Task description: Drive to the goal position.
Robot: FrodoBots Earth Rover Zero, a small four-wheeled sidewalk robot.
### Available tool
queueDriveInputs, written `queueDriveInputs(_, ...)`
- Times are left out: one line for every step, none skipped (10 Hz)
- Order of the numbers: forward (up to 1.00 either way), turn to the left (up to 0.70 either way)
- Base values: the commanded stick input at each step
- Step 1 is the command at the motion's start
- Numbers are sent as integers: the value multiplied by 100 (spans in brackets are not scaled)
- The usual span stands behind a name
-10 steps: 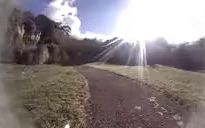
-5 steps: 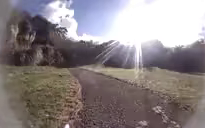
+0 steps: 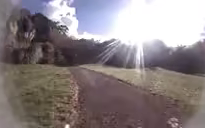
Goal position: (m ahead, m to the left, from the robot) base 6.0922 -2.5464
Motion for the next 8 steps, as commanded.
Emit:
queueDriveInputs(70,0)
queueDriveInputs(70,0)
queueDriveInputs(70,0)
queueDriveInputs(70,0)
queueDriveInputs(70,0)
queueDriveInputs(70,0)
queueDriveInputs(70,0)
queueDriveInputs(70,0)
